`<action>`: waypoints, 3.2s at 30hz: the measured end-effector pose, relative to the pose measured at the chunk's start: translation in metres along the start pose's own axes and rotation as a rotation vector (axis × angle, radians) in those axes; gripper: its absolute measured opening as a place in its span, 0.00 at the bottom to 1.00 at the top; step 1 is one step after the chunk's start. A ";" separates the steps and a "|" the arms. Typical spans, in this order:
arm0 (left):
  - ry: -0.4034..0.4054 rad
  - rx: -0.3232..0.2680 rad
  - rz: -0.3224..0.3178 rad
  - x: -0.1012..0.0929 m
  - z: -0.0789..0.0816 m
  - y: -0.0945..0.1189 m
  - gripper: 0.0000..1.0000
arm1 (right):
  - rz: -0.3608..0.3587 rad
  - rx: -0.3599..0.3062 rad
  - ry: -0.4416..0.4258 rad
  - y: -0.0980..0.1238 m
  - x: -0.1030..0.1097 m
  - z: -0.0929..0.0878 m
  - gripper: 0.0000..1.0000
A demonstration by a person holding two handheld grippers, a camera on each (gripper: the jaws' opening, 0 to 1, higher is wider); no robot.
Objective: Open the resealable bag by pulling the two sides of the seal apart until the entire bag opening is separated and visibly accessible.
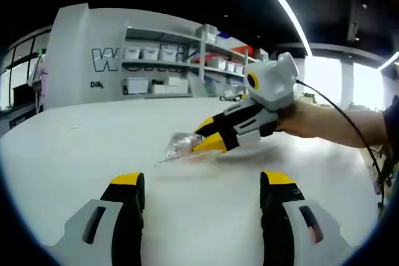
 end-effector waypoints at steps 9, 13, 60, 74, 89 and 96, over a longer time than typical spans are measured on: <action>-0.002 0.002 -0.001 0.000 0.000 -0.001 0.75 | 0.003 -0.026 -0.098 0.003 -0.001 0.000 0.15; -0.002 0.001 0.000 -0.001 0.000 0.000 0.75 | 0.002 -0.039 -0.162 0.004 -0.001 0.000 0.14; -0.003 0.003 0.000 0.002 -0.002 0.000 0.74 | 0.070 -0.174 -0.746 0.011 -0.011 0.001 0.11; -0.002 -0.005 0.000 0.001 0.000 0.000 0.73 | 0.120 -0.169 -0.876 0.019 0.002 0.001 0.11; -0.022 -0.019 -0.010 -0.001 0.002 0.000 0.72 | 0.137 -0.164 -0.960 0.026 0.010 0.000 0.11; -0.020 -0.034 -0.023 -0.003 0.004 0.000 0.72 | 0.147 -0.168 -0.991 0.028 0.015 0.001 0.11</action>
Point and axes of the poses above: the point that each gripper's makers call its tool centre point, and the gripper's own axes: y roughly backward along the fingers, x roughly to its left, z roughly out of its top, the point moved 1 cm from there along y, roughly backward along the fingers, and after that the axes turned 4 degrees about y, right-handed, at the moved point
